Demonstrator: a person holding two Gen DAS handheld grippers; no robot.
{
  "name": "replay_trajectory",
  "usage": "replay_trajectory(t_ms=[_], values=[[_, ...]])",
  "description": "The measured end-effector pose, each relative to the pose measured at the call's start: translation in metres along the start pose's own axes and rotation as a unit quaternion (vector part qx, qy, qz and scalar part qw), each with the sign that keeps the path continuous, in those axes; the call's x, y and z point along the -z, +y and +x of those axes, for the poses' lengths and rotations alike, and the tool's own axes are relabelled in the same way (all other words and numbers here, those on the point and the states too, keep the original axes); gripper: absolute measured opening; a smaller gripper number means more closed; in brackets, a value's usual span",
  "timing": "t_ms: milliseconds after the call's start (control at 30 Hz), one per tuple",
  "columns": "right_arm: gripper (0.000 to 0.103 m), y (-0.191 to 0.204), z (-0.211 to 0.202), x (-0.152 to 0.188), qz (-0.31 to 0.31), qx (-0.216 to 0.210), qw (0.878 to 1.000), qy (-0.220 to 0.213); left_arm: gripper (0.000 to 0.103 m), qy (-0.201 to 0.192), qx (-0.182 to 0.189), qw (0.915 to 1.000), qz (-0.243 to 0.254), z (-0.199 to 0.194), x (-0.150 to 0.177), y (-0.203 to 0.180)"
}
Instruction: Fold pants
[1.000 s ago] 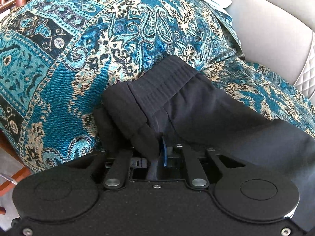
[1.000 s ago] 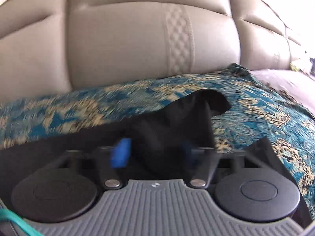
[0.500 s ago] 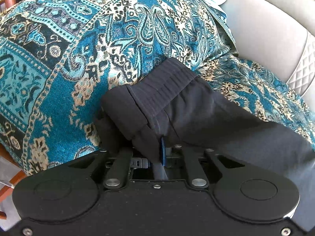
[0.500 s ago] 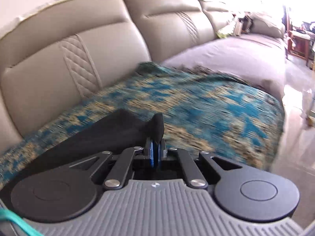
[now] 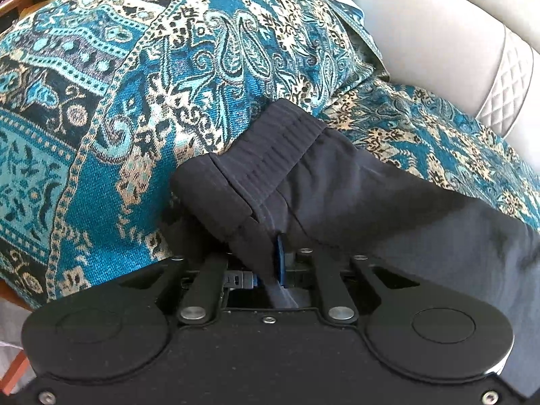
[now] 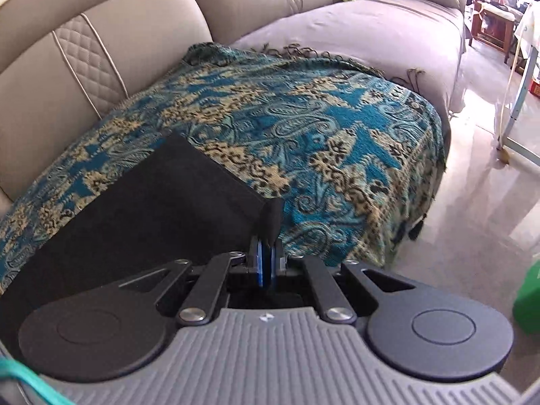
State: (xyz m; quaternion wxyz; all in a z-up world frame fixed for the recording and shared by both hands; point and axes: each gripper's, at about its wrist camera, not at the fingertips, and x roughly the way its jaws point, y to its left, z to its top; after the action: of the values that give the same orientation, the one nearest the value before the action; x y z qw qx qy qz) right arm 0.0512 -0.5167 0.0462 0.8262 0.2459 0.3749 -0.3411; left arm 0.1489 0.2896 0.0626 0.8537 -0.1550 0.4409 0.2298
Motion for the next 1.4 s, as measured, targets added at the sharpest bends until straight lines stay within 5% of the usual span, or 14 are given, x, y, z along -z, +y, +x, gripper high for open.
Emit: replay_trajectory(t_ms=[500,1000,1033,1267,1400], values=[[0.008,0.007,-0.017,-0.01,-0.047,0.034,0.998,-0.012,0.011,-0.001,0.012,0.9995,0.028,-0.024,-0.003,0.004],[0.013,0.02,0.008,0.001,-0.121,0.093,0.988,0.015,0.017,0.001,-0.004,0.9985,0.054,-0.026,0.016,0.004],[0.028,0.02,0.012,0.0,-0.122,0.093,0.988,0.024,0.018,0.003,-0.009,0.9984,0.055,-0.022,0.018,0.004],[0.066,0.041,0.012,0.012,-0.21,0.149,0.966,0.001,0.026,-0.016,-0.029,0.9963,0.079,-0.015,0.035,-0.008],[0.071,0.051,-0.011,0.002,-0.192,0.104,0.976,-0.018,0.047,-0.026,-0.011,0.9971,0.071,-0.024,0.037,-0.009]])
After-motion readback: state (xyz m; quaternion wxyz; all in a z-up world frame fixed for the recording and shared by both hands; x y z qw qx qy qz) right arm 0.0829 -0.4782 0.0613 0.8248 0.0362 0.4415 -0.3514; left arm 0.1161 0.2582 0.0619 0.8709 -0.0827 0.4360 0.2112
